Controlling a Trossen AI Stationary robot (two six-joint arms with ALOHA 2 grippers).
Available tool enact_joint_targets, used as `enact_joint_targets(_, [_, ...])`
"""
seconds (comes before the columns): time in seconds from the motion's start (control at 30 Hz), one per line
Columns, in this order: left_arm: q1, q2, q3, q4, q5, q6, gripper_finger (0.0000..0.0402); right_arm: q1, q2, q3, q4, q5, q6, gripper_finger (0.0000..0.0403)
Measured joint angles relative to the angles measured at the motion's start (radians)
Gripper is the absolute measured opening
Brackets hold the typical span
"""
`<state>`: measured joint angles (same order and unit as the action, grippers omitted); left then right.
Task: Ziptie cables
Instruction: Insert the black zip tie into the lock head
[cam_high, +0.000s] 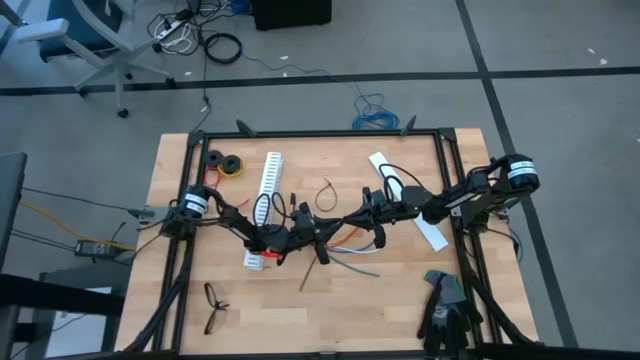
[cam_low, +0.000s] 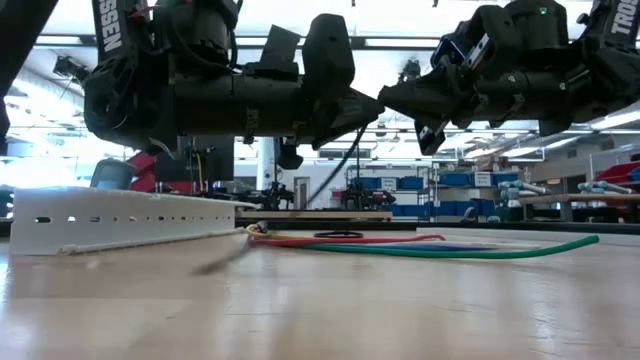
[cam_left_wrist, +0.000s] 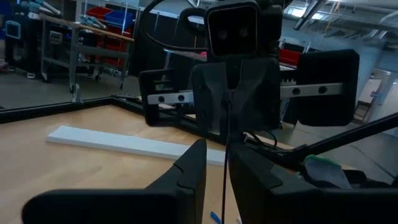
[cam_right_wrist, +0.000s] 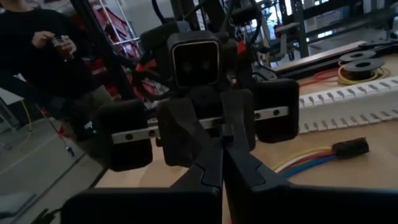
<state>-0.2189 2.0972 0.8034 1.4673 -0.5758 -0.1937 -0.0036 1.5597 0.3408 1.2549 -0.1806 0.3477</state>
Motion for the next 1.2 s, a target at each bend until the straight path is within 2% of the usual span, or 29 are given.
enact_joint_targets(0.37, [0.017,0.000,0.066,-0.118,0.054,-0.002,0.0076,0.000,-0.001,0.000,-0.020,-0.027,0.001,0.0000])
enact_joint_targets(0.57, [0.017,-0.009,0.046,-0.120,0.057,0.007,0.0076,0.000,-0.001,0.000,-0.033,-0.032,0.002,0.0000])
enact_joint_targets(0.8, [0.015,-0.076,-0.021,-0.135,0.060,0.001,0.0076,-0.001,-0.001,0.002,-0.047,-0.035,0.001,0.0000])
enact_joint_targets(1.0, [0.031,-0.088,-0.001,-0.240,0.130,-0.060,0.0076,-0.013,-0.001,0.000,-0.059,-0.052,0.005,0.0000])
enact_joint_targets(1.2, [0.030,-0.088,0.006,-0.232,0.145,-0.056,0.0076,-0.031,-0.001,0.000,-0.052,-0.117,0.028,0.0000])
